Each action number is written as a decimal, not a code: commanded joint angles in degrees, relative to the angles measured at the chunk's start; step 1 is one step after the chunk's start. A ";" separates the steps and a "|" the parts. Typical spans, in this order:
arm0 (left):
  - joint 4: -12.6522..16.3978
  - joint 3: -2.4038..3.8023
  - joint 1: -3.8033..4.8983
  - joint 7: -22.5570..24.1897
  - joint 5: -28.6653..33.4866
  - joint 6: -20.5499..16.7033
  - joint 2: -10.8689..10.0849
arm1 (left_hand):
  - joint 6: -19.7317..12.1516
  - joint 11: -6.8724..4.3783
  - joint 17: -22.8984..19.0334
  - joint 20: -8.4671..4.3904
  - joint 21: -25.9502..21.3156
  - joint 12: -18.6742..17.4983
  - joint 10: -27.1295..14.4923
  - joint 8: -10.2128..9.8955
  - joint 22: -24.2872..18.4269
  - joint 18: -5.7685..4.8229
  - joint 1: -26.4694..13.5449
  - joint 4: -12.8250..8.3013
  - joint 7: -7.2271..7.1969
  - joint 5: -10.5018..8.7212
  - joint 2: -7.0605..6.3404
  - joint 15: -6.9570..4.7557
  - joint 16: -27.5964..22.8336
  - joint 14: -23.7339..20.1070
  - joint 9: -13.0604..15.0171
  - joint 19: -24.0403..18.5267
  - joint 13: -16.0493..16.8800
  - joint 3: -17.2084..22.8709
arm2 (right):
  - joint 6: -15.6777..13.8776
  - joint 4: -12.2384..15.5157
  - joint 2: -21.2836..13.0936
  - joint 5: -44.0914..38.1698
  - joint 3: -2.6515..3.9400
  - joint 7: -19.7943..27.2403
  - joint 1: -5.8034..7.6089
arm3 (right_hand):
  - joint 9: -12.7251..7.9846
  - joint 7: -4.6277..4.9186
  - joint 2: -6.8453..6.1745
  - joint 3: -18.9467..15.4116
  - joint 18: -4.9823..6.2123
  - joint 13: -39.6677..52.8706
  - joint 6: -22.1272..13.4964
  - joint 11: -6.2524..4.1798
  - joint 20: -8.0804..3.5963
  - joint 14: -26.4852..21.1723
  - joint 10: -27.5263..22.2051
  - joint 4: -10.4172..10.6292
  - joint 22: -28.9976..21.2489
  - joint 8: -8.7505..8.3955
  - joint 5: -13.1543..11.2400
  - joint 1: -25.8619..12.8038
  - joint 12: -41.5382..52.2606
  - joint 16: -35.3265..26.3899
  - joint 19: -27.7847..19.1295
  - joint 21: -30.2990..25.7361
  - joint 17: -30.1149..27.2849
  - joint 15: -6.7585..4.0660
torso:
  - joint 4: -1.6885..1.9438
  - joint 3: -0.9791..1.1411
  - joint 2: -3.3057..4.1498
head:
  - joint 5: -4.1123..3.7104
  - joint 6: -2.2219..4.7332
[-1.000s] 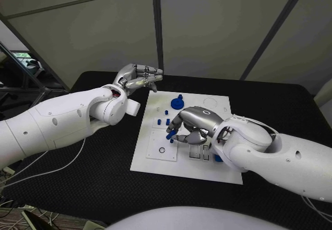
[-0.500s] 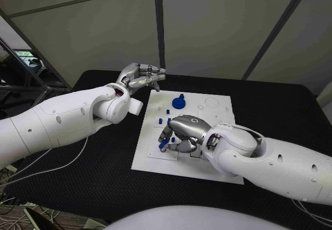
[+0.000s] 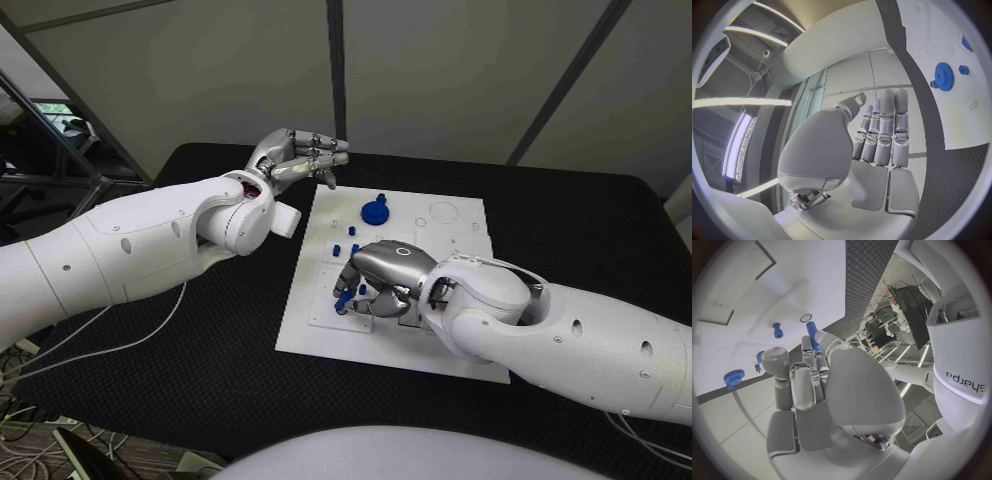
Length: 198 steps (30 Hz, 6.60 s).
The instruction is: Assemble the parts on the task board
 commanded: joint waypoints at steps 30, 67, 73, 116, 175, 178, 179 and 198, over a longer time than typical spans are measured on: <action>0.09 0.05 0.10 0.02 0.16 0.81 0.18 | -0.09 0.08 -0.12 0.09 -0.24 0.43 -0.45 0.23 -0.11 -1.04 0.22 0.01 0.12 -0.20 0.63 -0.02 -0.40 -0.17 0.00 -0.02 -0.03 -0.31 | 1.25 -1.63 1.57 -3.43 -1.00 -0.44 0.02 | -0.91 0.12 -4.28 -1.31 0.41 -1.04 -10.39 2.39 1.89 1.75 -10.07 0.72 -5.25 -2.13 -0.24 -5.59 -5.24 -1.04 -4.06 -4.11 -2.51 1.91 | -0.03 0.01 -0.03 | 0.32 -0.13; 0.61 -0.19 0.01 -0.46 0.16 1.11 -1.84 | -0.14 0.11 -0.18 0.12 -0.29 0.53 -0.54 0.26 -0.17 -1.05 0.13 0.06 0.14 -0.23 0.60 0.02 -0.42 -0.20 -0.01 -0.03 -0.03 -0.46 | -13.76 11.49 -28.37 19.49 -1.05 -7.33 -0.51 | 2.00 -1.34 -1.47 -20.24 -0.58 57.72 -6.96 -1.94 -1.28 3.38 5.95 9.57 -0.53 7.76 10.33 -14.51 61.54 3.20 1.51 -1.69 4.59 -1.31 | -2.29 0.10 -0.67 | -7.75 1.82; 1.08 -0.24 -0.12 -0.42 0.16 1.18 -1.95 | -0.14 0.11 -0.18 0.12 -0.29 0.53 -0.54 0.26 -0.17 -1.05 0.13 0.06 0.14 -0.23 0.60 0.02 -0.42 -0.20 -0.01 -0.03 -0.03 -0.46 | -12.72 12.53 -29.62 13.83 -1.07 -12.66 -1.56 | 2.79 -1.43 -1.45 -23.13 -1.07 60.09 -7.58 -1.96 -1.10 3.91 5.82 9.71 1.63 10.08 9.79 -14.83 63.31 4.92 2.70 -0.24 7.94 -1.58 | -2.66 0.03 -0.83 | -8.44 1.62; 1.17 -0.26 -0.16 -0.71 0.17 1.36 -2.38 | -0.17 0.13 -0.26 0.17 -0.39 0.69 -0.63 0.32 -0.27 -1.07 -0.07 0.23 0.15 -0.23 0.68 0.06 -0.43 -0.22 0.00 -0.05 -0.03 -0.65 | -7.83 8.58 -21.37 8.51 -1.07 -21.53 -5.50 | 5.32 -1.76 1.99 -29.04 -1.48 62.23 -10.05 -2.13 -1.09 4.40 6.02 9.77 4.28 16.01 10.69 -20.33 63.84 6.90 3.92 1.53 11.91 -1.60 | -2.61 -0.25 -0.81 | -6.89 0.14; 1.13 -0.25 -0.16 -1.40 0.17 1.60 -2.20 | -0.25 0.12 -0.33 0.16 -0.45 0.81 -0.79 0.35 -0.35 -1.04 0.09 0.15 0.13 -0.19 0.74 0.04 -0.44 -0.26 -0.01 -0.05 -0.04 -0.67 | -9.09 10.48 -19.21 29.17 0.83 -15.69 -5.34 | 10.05 -3.72 4.29 -30.35 -1.89 66.21 -6.76 -3.92 -2.47 4.96 9.13 9.76 6.68 18.86 20.23 -14.75 64.79 8.27 5.06 3.01 15.17 -3.08 | -2.63 -0.32 -0.75 | -6.16 0.18; 1.17 -0.25 -0.15 -1.42 0.17 1.59 -2.24 | -0.25 0.12 -0.33 0.16 -0.45 0.81 -0.79 0.35 -0.35 -1.04 0.09 0.15 0.13 -0.19 0.74 0.04 -0.44 -0.26 -0.01 -0.05 -0.04 -0.67 | -7.66 9.86 -18.43 28.57 0.83 -16.44 -5.34 | 10.31 -3.75 4.43 -30.68 -1.87 66.14 -6.60 -3.94 -2.47 4.92 9.07 9.78 6.62 18.75 19.56 -15.32 64.61 8.19 4.99 2.95 15.00 -3.09 | -2.68 -0.34 -0.77 | -6.07 0.15; 1.18 -0.25 -0.15 -1.42 0.17 1.58 -2.25 | -0.25 0.12 -0.33 0.16 -0.45 0.81 -0.79 0.35 -0.35 -1.04 0.09 0.15 0.13 -0.19 0.74 0.04 -0.44 -0.26 -0.01 -0.05 -0.04 -0.67 | -7.40 9.70 -18.24 28.30 0.83 -16.66 -5.34 | 10.37 -3.75 4.49 -30.75 -1.87 66.13 -6.57 -3.94 -2.47 4.92 9.06 9.80 6.59 18.72 19.45 -15.49 64.58 8.18 4.97 2.92 14.98 -3.09 | -2.68 -0.35 -0.77 | -6.07 0.13; 1.29 -0.25 -0.15 -1.47 0.17 1.57 -2.31 | -0.27 0.12 -0.36 0.16 -0.47 0.86 -0.83 0.36 -0.38 -1.04 0.15 0.11 0.14 -0.18 0.76 0.04 -0.45 -0.28 -0.01 -0.05 -0.05 -0.68 | -7.35 7.81 -16.17 22.67 0.82 -18.55 -5.33 | 12.23 -3.90 4.94 -34.05 -1.62 64.22 -6.29 -3.98 -2.56 4.65 7.86 9.55 5.26 18.29 6.52 -22.31 62.16 7.56 4.07 1.80 13.81 -3.16 | -2.73 -0.32 -0.73 | -5.99 0.10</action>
